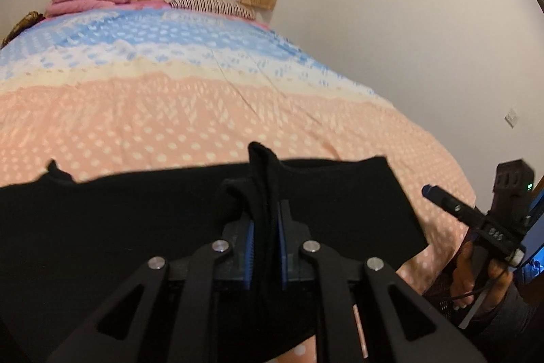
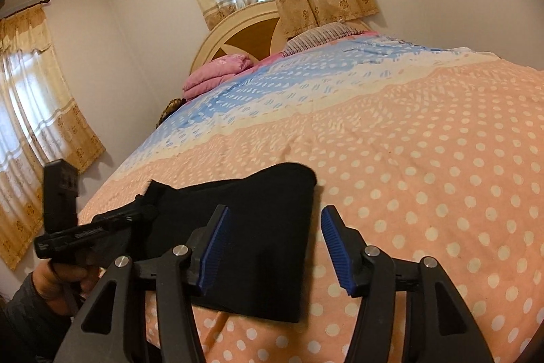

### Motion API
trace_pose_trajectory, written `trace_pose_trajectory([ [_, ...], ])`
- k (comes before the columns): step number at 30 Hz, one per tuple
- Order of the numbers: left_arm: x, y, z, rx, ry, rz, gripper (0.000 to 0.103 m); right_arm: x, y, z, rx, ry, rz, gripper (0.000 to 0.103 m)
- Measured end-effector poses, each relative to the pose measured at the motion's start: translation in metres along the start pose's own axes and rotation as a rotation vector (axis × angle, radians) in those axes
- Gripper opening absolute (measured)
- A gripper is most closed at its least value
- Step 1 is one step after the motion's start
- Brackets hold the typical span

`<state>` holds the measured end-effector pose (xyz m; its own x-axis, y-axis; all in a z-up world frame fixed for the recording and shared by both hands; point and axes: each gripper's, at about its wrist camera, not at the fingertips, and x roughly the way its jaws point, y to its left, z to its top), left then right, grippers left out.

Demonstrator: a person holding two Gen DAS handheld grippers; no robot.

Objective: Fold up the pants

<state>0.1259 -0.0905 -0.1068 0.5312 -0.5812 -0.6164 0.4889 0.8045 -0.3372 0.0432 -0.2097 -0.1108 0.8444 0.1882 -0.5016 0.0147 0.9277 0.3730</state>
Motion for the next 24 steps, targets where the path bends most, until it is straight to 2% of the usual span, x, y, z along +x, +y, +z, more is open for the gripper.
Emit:
trace_pose_trajectory([
  [4, -0.012, 0.015, 0.006, -0.031, -0.035, 0.023, 0.012, -0.002, 0.003, -0.002, -0.015, -0.008, 0.001, 0.058],
  [7, -0.010, 0.025, 0.004, -0.043, -0.010, 0.061, 0.012, -0.003, 0.011, -0.005, -0.053, -0.006, 0.013, 0.058],
  [9, -0.008, 0.028, 0.001, -0.032, 0.002, 0.100, 0.012, -0.004, 0.021, -0.007, -0.092, -0.008, 0.041, 0.058],
  [11, -0.003, 0.033, -0.002, -0.047, 0.010, 0.109, 0.012, -0.004, 0.030, -0.010, -0.136, -0.004, 0.075, 0.059],
  [15, 0.003, 0.037, -0.010, -0.048, 0.026, 0.144, 0.013, 0.012, 0.046, -0.025, -0.221, 0.090, 0.142, 0.062],
  [18, 0.004, 0.037, -0.012, -0.037, 0.022, 0.160, 0.015, 0.035, 0.047, -0.039, -0.251, 0.212, 0.112, 0.063],
  [22, 0.005, 0.042, -0.018, -0.040, 0.011, 0.174, 0.023, 0.033, 0.053, -0.040, -0.302, 0.201, 0.081, 0.063],
  [24, 0.005, 0.040, -0.021, -0.026, 0.008, 0.179, 0.029, 0.025, 0.057, -0.033, -0.297, 0.155, 0.083, 0.063],
])
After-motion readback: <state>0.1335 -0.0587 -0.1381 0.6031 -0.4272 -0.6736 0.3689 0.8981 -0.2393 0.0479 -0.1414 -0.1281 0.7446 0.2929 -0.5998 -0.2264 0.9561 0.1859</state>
